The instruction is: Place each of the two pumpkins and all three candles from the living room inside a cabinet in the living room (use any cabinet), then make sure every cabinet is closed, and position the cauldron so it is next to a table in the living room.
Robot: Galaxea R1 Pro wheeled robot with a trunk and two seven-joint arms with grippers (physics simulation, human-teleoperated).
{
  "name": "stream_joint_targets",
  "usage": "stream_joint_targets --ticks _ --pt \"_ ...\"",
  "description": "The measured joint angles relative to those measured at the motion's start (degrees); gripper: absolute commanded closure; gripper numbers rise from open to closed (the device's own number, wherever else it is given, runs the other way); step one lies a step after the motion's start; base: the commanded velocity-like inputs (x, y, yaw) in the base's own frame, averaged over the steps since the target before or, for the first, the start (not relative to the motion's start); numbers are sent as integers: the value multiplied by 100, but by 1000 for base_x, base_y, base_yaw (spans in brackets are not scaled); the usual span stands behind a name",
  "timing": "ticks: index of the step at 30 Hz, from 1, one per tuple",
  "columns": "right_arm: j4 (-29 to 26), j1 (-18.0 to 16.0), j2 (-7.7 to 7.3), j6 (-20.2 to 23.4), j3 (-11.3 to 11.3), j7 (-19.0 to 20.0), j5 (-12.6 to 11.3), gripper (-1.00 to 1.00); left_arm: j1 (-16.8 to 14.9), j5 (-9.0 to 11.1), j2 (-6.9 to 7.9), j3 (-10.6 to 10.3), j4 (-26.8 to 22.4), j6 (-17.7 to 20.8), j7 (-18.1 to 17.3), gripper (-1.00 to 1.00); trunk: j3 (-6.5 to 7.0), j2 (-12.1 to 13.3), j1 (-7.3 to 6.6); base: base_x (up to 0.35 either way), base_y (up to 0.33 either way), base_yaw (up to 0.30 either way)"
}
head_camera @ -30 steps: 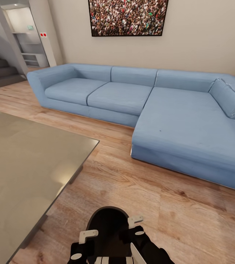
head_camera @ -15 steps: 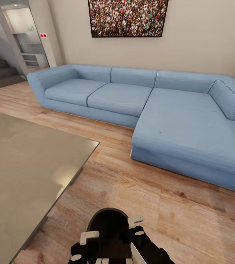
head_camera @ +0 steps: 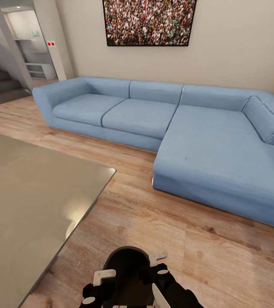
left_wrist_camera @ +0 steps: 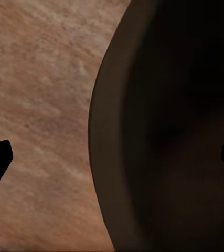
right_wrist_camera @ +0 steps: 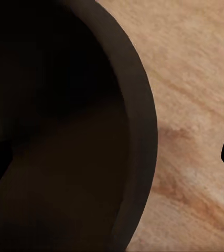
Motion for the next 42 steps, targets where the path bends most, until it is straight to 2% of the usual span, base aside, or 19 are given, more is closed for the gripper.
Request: stream_joint_targets --ticks 42 --pt "-3 0 0 -7 7 0 3 -100 7 3 4 -1 -86 105 -30 -100 754 1685 -923 -35 0 0"
